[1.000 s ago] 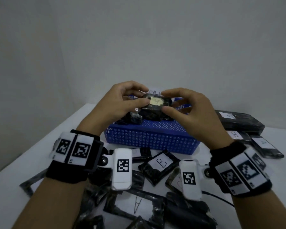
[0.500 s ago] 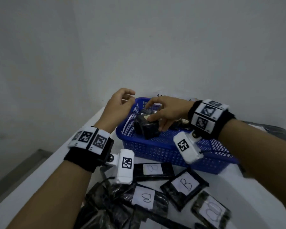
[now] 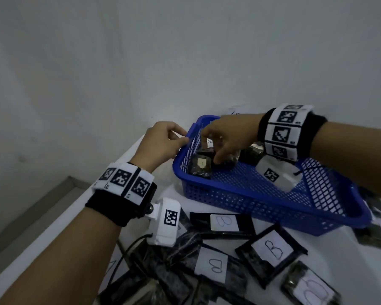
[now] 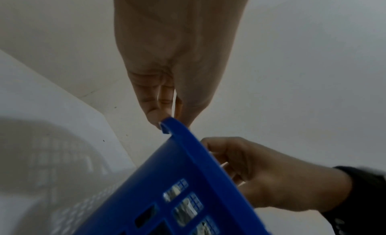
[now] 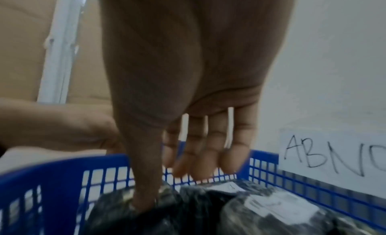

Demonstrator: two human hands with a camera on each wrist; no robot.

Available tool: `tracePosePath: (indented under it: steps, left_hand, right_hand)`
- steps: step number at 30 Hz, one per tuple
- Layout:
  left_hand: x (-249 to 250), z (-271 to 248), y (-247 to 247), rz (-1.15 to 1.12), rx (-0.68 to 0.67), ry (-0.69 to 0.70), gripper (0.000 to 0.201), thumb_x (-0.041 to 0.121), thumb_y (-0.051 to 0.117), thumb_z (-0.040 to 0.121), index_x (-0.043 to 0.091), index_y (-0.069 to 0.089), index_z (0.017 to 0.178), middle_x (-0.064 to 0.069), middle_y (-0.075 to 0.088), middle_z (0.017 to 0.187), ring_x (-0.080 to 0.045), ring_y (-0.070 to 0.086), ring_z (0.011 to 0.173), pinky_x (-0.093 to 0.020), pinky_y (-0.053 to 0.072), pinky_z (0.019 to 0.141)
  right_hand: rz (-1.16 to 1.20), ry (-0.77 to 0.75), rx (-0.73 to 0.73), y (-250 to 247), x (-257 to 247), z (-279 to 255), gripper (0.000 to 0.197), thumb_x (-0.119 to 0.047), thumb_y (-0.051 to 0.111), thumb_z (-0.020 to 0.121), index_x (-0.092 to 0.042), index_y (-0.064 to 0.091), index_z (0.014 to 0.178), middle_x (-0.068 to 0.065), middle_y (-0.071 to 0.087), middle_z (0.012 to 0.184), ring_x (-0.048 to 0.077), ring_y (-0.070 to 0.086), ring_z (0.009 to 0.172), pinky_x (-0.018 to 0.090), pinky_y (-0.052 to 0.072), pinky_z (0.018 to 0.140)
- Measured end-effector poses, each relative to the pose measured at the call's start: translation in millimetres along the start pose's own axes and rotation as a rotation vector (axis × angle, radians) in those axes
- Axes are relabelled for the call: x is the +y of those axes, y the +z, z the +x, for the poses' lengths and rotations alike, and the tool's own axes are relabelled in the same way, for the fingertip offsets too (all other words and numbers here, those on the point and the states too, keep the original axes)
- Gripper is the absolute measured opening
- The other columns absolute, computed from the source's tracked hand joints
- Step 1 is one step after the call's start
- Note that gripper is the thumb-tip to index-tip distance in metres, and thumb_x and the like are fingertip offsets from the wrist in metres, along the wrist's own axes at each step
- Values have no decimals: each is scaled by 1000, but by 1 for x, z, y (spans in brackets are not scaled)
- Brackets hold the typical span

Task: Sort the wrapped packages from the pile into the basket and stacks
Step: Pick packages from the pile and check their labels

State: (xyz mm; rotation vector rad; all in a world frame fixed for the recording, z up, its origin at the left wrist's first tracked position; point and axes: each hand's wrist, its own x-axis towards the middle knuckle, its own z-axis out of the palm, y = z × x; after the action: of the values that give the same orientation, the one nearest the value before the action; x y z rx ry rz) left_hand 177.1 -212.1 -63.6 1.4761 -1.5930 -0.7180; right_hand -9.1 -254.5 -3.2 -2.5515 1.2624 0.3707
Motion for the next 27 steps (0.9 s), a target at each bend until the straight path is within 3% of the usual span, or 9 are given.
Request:
tracePosePath:
  steps: [2, 5, 8, 13, 18, 21, 23, 25, 27]
  left_hand:
    - [-1, -1, -3, -42, -23, -17, 12, 16, 70, 92, 13, 69, 103, -4, 71, 82, -10, 67, 61, -15, 49, 50]
    - [-3, -4, -9, -101, -96, -47, 19, 11, 73, 89, 15, 67, 106, -9, 73, 84, -17, 71, 69, -22, 57, 60]
    - [-6, -5, -10, -113, -104, -71, 16, 10, 74, 87, 14, 66, 100, -9, 73, 85, -20, 73, 75, -28, 60, 69]
    - [-8, -6, -7, -129, -65, -88, 9, 12, 73, 88, 13, 66, 93, -5, 72, 83, -17, 72, 73, -21, 58, 62]
    - [-9, -8, -12, -90, -52, -109, 6, 13, 66, 93, 11, 70, 98, -6, 74, 90, -16, 71, 73, -24, 59, 69]
    - [-12, -16, -28, -30, -45, -121, 11, 16, 65, 95, 12, 70, 103, -3, 72, 94, -15, 67, 75, -28, 57, 73]
    - [-19, -22, -43, 111, -59, -116, 15, 20, 67, 94, 17, 69, 108, 0, 68, 100, -16, 65, 88, -27, 52, 75]
    - [-28, -29, -59, 351, -131, -182, 29, 25, 72, 90, 21, 66, 118, 1, 65, 113, -18, 61, 102, -29, 46, 87]
    - [-37, -38, -71, 600, -234, -299, 43, 30, 76, 86, 19, 63, 125, -1, 61, 123, -21, 58, 112, -30, 43, 93]
  right_hand:
    - [-156, -145, 4, -1, -3, -4, 51, -39, 84, 78, -31, 55, 119, -15, 63, 91, 2, 59, 78, 20, 41, 69]
    - [-264, -282, -8, 11, -6, -3, 65, -42, 85, 76, -33, 50, 129, -22, 55, 104, 7, 51, 92, 20, 38, 75]
    - [-338, -313, 46, 31, -6, 5, 60, -38, 80, 81, -28, 47, 129, -11, 58, 123, 13, 55, 101, 27, 41, 79]
    - [-441, -305, 228, 49, 0, 16, 47, -34, 69, 90, -24, 47, 130, -5, 59, 128, 20, 60, 106, 27, 33, 70]
    - [-367, -291, 238, 42, 7, 7, 52, -46, 74, 86, -25, 50, 127, -6, 64, 120, 15, 58, 95, 27, 37, 72]
    - [-308, -259, 304, 16, 1, -17, 49, -54, 71, 86, -26, 57, 123, -10, 65, 103, 8, 51, 84, 30, 44, 75]
    - [-265, -240, 385, -1, -7, -38, 37, -54, 67, 88, -30, 61, 115, -15, 62, 93, 2, 51, 73, 29, 44, 71]
    - [-227, -209, 448, -7, -25, -57, 27, -53, 64, 90, -34, 63, 108, -16, 65, 90, -7, 51, 69, 25, 40, 65]
    - [-190, -173, 469, -1, -54, -68, 22, -51, 63, 90, -35, 63, 106, -16, 67, 88, -3, 54, 72, 27, 43, 67]
